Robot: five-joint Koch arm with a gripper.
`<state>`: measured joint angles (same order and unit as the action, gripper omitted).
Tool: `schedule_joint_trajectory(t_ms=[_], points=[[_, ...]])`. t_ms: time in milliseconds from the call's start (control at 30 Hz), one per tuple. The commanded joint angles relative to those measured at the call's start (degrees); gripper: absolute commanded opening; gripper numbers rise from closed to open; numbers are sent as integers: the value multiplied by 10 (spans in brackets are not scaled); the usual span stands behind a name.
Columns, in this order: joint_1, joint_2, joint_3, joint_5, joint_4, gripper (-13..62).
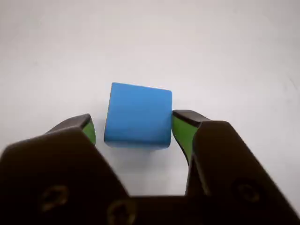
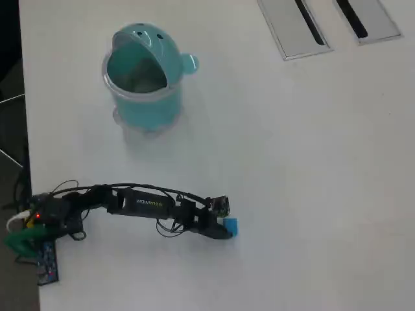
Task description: Grasp RGB lego blocks and put them in the bin one by one.
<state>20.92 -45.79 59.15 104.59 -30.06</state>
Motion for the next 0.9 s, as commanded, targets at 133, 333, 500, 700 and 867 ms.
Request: schedule_joint_trajectory(t_ms=[133, 333, 500, 700, 867], points=[[12, 8, -81, -7, 11, 206], [6, 0, -83, -19, 11, 164], [-2, -49, -77, -37, 11, 164], [-17, -110, -50, -61, 8, 164], [-42, -185, 3, -76, 6, 164]])
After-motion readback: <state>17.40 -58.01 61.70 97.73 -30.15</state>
